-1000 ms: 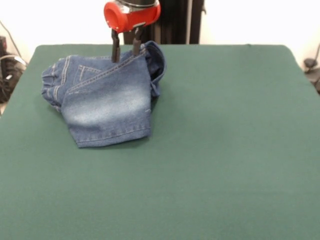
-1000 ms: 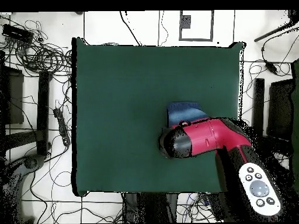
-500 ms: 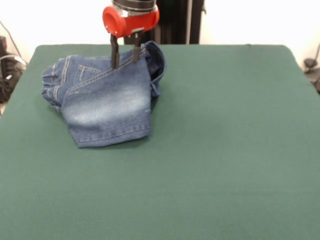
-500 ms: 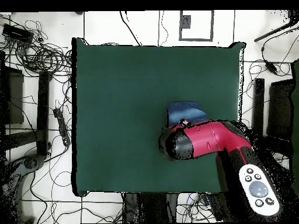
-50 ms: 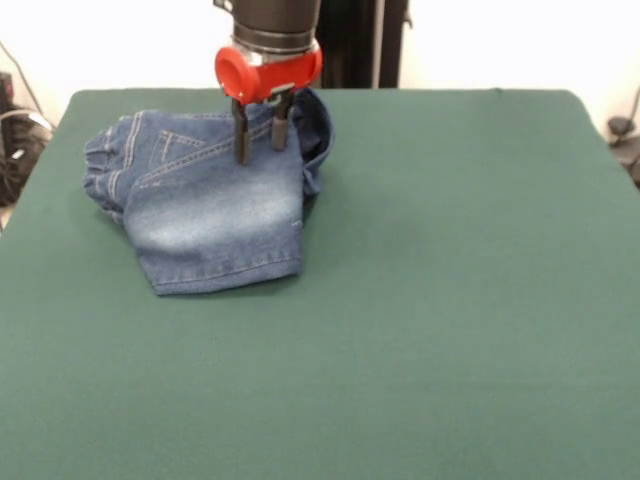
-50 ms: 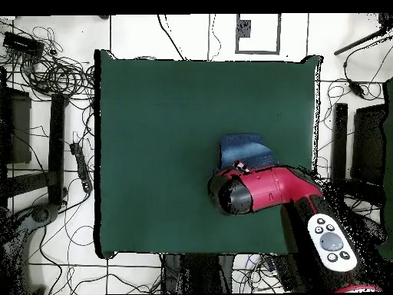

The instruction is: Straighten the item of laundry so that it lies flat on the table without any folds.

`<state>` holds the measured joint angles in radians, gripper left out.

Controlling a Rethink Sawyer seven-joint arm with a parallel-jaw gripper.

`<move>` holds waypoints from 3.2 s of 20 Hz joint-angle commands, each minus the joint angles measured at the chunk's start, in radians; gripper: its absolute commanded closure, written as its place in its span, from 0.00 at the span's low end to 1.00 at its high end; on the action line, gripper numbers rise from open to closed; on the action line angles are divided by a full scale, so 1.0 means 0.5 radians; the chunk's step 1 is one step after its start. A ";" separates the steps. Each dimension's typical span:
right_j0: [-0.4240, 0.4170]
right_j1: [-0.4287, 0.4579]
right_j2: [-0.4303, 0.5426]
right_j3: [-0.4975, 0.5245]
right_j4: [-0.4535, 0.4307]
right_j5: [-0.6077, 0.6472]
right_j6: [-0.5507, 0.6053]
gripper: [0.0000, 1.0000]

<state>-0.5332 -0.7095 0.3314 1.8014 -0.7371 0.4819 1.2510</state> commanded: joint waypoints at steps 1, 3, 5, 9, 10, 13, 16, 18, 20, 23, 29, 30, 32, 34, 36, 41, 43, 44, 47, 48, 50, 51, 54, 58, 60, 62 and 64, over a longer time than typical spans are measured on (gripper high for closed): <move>0.088 0.188 -0.068 0.108 0.064 -0.168 0.442 1.00; 0.100 0.197 -0.079 0.098 0.088 -0.157 0.451 1.00; 0.110 0.203 -0.086 0.091 0.118 -0.153 0.443 1.00; 0.122 0.207 -0.104 0.091 0.133 -0.171 0.410 1.00; 0.124 0.203 -0.105 0.095 0.142 -0.170 0.404 1.00; 0.132 0.192 -0.104 0.094 0.174 -0.153 0.389 1.00; 0.134 0.194 -0.121 0.096 0.202 -0.210 0.394 0.00; 0.137 0.196 -0.125 0.092 0.209 -0.206 0.402 0.00; 0.141 0.193 -0.131 0.096 0.230 -0.202 0.401 0.00; 0.143 0.176 -0.134 0.106 0.245 -0.184 0.369 0.00; 0.181 0.245 -0.199 0.090 0.220 -0.318 0.448 0.00; 0.179 0.265 -0.206 0.088 0.212 -0.359 0.455 0.00; 0.173 0.283 -0.214 0.092 0.218 -0.407 0.463 0.00; 0.176 0.288 -0.232 0.100 0.243 -0.450 0.464 1.00; 0.175 0.287 -0.231 0.100 0.252 -0.435 0.457 1.00; 0.181 0.289 -0.244 0.103 0.277 -0.428 0.437 1.00; 0.187 0.289 -0.250 0.099 0.289 -0.424 0.434 1.00; 0.186 0.290 -0.252 0.100 0.298 -0.449 0.448 1.00; 0.207 0.254 -0.253 0.099 0.313 -0.372 0.400 1.00; 0.215 0.238 -0.250 0.098 0.330 -0.355 0.399 1.00; 0.238 0.195 -0.248 0.086 0.389 -0.293 0.411 1.00; 0.243 0.170 -0.238 0.084 0.414 -0.247 0.398 1.00; 0.258 0.110 -0.220 0.064 0.494 -0.124 0.365 1.00; 0.278 0.061 -0.215 0.033 0.563 0.004 0.312 1.00; 0.273 0.042 -0.214 0.044 0.577 0.021 0.291 1.00; 0.274 0.029 -0.215 0.049 0.589 0.038 0.275 1.00; 0.268 0.009 -0.209 0.060 0.603 0.051 0.262 1.00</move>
<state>-0.4439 -0.6892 0.1839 1.8047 -0.4996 0.3933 1.2522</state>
